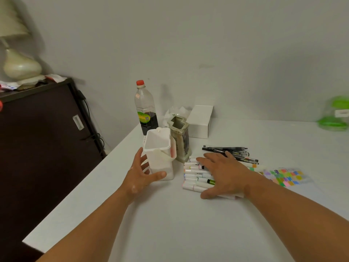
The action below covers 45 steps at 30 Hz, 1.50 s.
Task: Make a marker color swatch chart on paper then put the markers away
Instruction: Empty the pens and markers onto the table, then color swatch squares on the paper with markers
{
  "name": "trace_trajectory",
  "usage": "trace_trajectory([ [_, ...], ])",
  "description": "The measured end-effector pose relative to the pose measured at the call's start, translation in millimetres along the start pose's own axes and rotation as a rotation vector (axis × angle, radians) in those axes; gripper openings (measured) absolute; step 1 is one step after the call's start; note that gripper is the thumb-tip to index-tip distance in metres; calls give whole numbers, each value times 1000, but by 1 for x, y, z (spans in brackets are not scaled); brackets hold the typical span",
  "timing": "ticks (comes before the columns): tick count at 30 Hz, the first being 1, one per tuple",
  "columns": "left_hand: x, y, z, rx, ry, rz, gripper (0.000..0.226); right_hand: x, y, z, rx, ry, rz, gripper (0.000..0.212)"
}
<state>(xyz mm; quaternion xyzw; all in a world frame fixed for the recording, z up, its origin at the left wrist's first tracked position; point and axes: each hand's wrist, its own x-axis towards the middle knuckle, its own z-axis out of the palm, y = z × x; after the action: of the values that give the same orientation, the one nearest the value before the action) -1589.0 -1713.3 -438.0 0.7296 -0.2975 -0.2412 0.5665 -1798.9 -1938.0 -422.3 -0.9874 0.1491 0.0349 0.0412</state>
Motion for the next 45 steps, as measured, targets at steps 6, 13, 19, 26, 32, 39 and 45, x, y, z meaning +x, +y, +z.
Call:
trace_trajectory([
  [6,-58,-10,43,334,373,41,91,-30,-6,3,-33,76,6,126],
  [13,-101,-11,123,989,-38,749,76,-124,26,18,136,225,149,103],
  [19,-70,1,156,1202,-269,624,63,-215,53,35,156,151,379,53],
  [26,-49,9,178,1238,-291,518,62,-264,32,44,97,172,434,53],
  [32,-34,17,191,1256,-275,463,60,-276,34,47,128,176,443,52],
  [39,-16,19,201,1246,-273,455,61,-266,34,53,152,235,442,52],
  [45,-25,19,202,1075,-153,576,55,-256,34,55,160,241,425,51],
])
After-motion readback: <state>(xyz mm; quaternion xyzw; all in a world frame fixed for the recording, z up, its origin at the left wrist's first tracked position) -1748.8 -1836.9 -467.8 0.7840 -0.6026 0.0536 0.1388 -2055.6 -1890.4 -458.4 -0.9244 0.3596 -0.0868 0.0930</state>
